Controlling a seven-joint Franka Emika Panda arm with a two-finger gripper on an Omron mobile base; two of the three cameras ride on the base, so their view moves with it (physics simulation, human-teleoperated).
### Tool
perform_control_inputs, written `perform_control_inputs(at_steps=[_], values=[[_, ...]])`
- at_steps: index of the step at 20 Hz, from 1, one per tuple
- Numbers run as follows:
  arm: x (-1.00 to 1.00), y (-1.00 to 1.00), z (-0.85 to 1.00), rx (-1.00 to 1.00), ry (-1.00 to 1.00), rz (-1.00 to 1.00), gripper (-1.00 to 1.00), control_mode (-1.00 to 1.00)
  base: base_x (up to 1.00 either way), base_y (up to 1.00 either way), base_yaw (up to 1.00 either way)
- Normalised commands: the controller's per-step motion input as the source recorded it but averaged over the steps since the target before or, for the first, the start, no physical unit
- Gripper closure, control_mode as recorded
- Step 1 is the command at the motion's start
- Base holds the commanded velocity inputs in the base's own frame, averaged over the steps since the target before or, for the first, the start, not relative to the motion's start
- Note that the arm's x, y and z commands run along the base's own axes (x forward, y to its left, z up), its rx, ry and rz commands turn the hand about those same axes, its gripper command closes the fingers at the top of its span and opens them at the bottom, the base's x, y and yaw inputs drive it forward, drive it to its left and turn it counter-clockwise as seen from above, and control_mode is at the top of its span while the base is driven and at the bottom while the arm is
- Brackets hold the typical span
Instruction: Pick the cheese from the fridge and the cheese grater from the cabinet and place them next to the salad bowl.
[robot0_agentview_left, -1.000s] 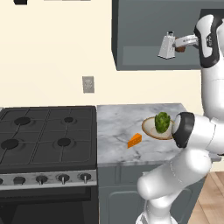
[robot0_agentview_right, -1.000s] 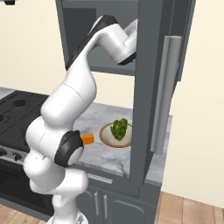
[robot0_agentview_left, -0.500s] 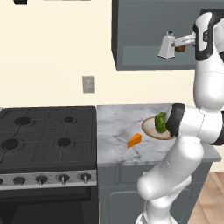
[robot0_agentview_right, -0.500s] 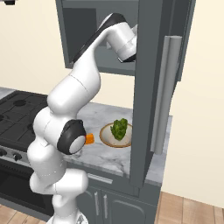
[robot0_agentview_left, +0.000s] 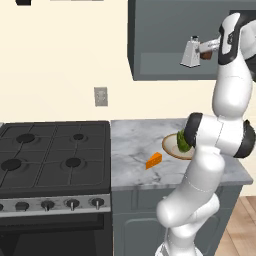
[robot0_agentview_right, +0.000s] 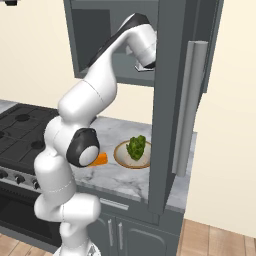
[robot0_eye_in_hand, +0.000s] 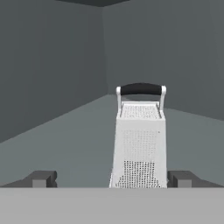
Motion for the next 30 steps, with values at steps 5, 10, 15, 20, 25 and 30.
perform_control_inputs(at_steps=[5, 10, 15, 20, 25, 30], values=[[0.16, 0.00, -0.02, 0.00, 0.00, -0.10, -1.00, -1.00, 0.00, 0.00, 0.00], [0.10, 0.00, -0.09, 0.00, 0.00, -0.11, -1.00, -1.00, 0.00, 0.00, 0.00], [0.00, 0.00, -0.02, 0.00, 0.00, -0.03, -1.00, -1.00, 0.00, 0.00, 0.00], [0.11, 0.00, -0.15, 0.00, 0.00, 0.00, -1.00, -1.00, 0.00, 0.00, 0.00], [0.22, 0.03, -0.14, 0.00, 0.00, 0.00, -1.00, -1.00, 0.00, 0.00, 0.00], [0.20, 0.02, 0.00, 0.00, 0.00, 0.00, -1.00, -1.00, 0.00, 0.00, 0.00]])
